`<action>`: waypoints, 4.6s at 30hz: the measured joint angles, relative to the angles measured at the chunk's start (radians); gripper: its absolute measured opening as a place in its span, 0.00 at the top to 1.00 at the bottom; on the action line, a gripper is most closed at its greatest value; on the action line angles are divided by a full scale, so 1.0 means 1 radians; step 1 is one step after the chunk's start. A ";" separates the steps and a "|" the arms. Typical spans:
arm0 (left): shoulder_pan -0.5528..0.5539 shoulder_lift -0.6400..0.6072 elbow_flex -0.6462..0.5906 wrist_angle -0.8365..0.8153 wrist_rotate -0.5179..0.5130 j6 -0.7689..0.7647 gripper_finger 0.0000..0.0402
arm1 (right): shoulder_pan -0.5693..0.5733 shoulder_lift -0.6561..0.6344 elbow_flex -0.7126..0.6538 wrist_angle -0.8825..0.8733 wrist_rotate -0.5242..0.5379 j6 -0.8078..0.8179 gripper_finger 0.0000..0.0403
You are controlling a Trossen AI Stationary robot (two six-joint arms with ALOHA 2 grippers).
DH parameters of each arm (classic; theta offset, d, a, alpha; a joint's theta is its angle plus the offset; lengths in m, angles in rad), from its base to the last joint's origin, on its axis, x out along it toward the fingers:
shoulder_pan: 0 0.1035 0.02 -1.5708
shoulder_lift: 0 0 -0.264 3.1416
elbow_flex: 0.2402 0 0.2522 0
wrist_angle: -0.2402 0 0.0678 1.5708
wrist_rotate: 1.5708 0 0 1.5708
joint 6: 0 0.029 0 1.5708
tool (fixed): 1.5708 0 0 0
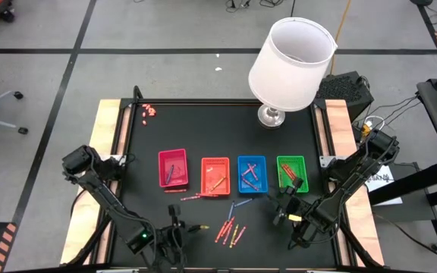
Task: Sort crayons
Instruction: Put the yellow crayon into the orange bin, then put the blue crayon into the red bin
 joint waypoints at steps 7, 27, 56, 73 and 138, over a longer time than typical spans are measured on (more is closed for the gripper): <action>0.000 0.000 0.000 0.009 0.000 0.001 0.98 | 0.000 0.000 0.000 0.000 0.000 0.001 0.65; 0.094 0.000 0.000 0.085 -0.042 -0.008 0.98 | 0.000 0.000 0.000 0.002 0.001 0.003 0.65; 0.453 0.030 -0.056 0.158 0.055 -0.451 0.98 | 0.000 0.000 0.000 0.000 -0.002 -0.007 0.65; 0.471 0.084 -0.055 0.112 0.064 -0.560 0.77 | 0.000 0.000 0.000 0.008 -0.003 -0.019 0.65; 0.019 0.192 0.120 0.164 -0.145 -0.184 0.67 | -0.345 0.400 0.426 0.090 -0.758 -0.945 0.51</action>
